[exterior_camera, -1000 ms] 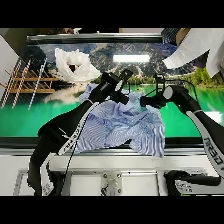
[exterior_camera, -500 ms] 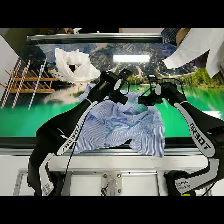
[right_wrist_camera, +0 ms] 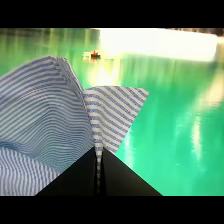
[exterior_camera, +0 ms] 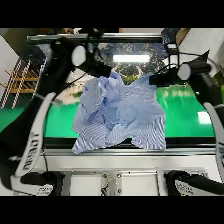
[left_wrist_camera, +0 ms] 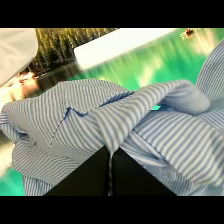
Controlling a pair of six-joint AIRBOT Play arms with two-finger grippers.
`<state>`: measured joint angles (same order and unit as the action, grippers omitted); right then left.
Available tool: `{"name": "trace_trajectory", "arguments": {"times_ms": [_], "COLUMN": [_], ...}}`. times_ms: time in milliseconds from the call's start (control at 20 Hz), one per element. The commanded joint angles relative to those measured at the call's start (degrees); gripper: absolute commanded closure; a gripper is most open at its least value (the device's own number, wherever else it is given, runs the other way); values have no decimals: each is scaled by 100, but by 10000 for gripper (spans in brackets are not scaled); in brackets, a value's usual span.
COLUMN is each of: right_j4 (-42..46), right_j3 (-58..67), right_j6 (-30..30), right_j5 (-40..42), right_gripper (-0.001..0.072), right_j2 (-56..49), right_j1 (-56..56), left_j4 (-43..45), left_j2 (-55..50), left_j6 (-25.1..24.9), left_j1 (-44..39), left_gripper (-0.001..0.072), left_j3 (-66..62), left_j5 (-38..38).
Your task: Fold the clothes and pants, and hang the long-sleeved shirts on hangers.
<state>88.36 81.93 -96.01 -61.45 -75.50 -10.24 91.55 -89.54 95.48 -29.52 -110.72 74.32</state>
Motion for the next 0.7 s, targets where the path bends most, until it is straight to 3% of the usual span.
{"name": "trace_trajectory", "arguments": {"times_ms": [0,300,350,400,450,650], "right_j4": [-4,-7,-4,-4,-4,-11], "right_j3": [-728,-3320,-3403,-3410,-3410,-3410], "right_j6": [-538,-2218,-2337,-2402,-2428,-2428], "right_j5": [-417,-297,-293,-284,-280,-295], "right_gripper": [702,702,702,702,702,702], "right_j2": [1401,2623,2616,2608,2610,2610], "right_j1": [-258,-1727,-1912,-2059,-2135,-2166], "left_j4": [-481,-1600,-1692,-1814,-2059,-2358], "left_j2": [1467,2800,2848,2898,2977,3462], "left_j6": [-4,107,111,149,232,361], "left_j1": [269,225,258,299,409,485], "left_gripper": [686,685,606,251,13,37], "left_j3": [1585,5357,5672,5807,5812,5436], "left_j5": [-170,-1268,-1434,-1502,-1523,-1545]}}
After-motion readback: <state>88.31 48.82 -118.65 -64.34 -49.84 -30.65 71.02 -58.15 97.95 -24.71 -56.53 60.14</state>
